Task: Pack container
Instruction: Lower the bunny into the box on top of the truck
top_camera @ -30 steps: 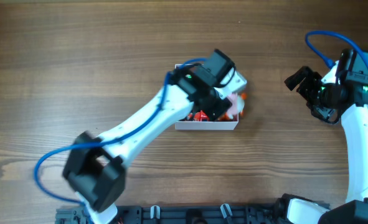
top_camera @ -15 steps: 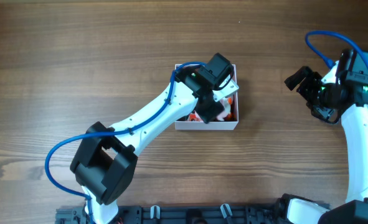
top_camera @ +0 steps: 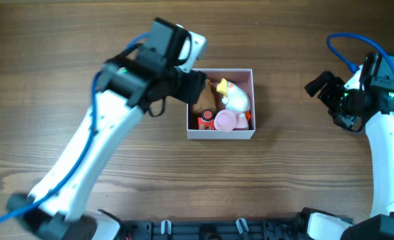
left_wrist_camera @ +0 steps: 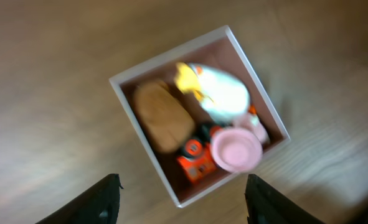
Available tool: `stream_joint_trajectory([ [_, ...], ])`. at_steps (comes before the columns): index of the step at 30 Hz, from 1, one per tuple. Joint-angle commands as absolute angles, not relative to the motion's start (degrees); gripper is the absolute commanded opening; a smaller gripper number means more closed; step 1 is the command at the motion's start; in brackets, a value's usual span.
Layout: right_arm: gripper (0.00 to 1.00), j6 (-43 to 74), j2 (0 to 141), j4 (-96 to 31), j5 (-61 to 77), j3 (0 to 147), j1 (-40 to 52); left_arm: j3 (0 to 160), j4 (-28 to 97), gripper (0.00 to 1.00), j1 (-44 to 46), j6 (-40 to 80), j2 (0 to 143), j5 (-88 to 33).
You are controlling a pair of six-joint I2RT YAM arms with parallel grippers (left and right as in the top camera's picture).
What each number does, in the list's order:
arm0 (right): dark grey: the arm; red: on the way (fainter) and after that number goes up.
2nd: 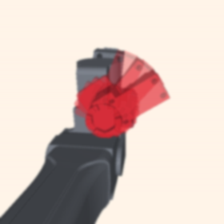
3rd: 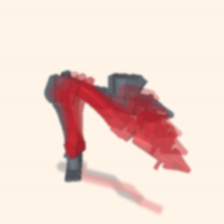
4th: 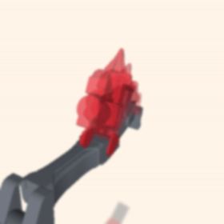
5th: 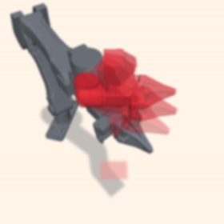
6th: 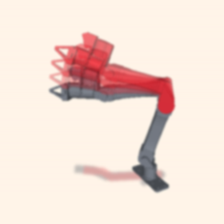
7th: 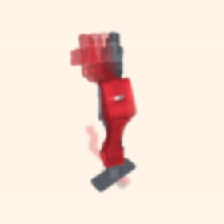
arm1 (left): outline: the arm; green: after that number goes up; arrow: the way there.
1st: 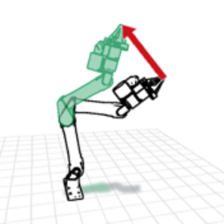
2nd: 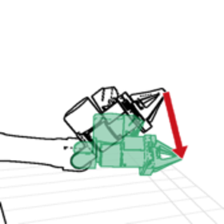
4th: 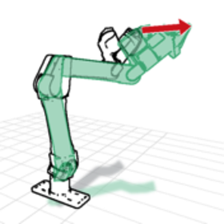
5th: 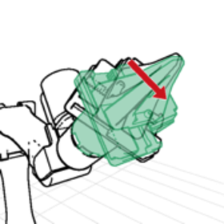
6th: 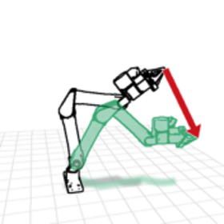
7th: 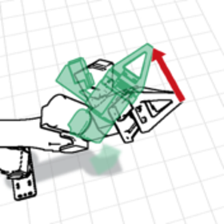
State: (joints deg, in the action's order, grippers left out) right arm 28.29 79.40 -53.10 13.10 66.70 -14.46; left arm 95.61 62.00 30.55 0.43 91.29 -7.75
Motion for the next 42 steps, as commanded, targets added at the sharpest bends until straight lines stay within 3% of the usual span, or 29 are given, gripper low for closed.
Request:
stream_joint_trajectory([
  [1,1.0,28.67,79.53,-52.97,13.82,67.11,-14.55,91.9,60.53,0.23,33.47,-1.08,101.01,-14.79],
  [3,1.0,28.67,79.53,-52.97,13.8,67.11,-14.55,91.9,58.13,0.06,36.18,-1.08,107.28,-14.92],
  [5,1.0,28.64,79.53,-52.97,13.8,67.11,-14.55,91.88,57.76,0.04,38.33,-1.08,109.89,-16.05],
  [19,1.0,28.67,79.53,-52.97,13.82,67.11,-14.55,79.29,48.82,0.06,41.85,-0.95,110.76,-12.38],
  [22,1.0,28.69,79.53,-52.97,13.82,67.11,-14.55,79.29,51.11,0.06,39.79,5.1,110.76,-5.93],
  [28,0.99,28.67,79.53,-52.97,13.82,67.11,-14.55,79.31,50.28,0.04,32.01,12.67,110.74,-7.92],
  [32,1.0,28.67,79.53,-52.97,13.82,67.11,-14.55,80.51,50.37,0.09,33.3,12.67,108.81,-14.37],
  [37,1.0,28.67,79.53,-52.97,13.82,67.11,-14.55,81.14,49.63,0.1,35.94,12.53,99.77,-14.31],
  [42,1.0,28.64,79.53,-52.97,13.82,67.11,-14.55,81.12,48.86,0.18,38.76,12.25,93.51,-11.66],
])
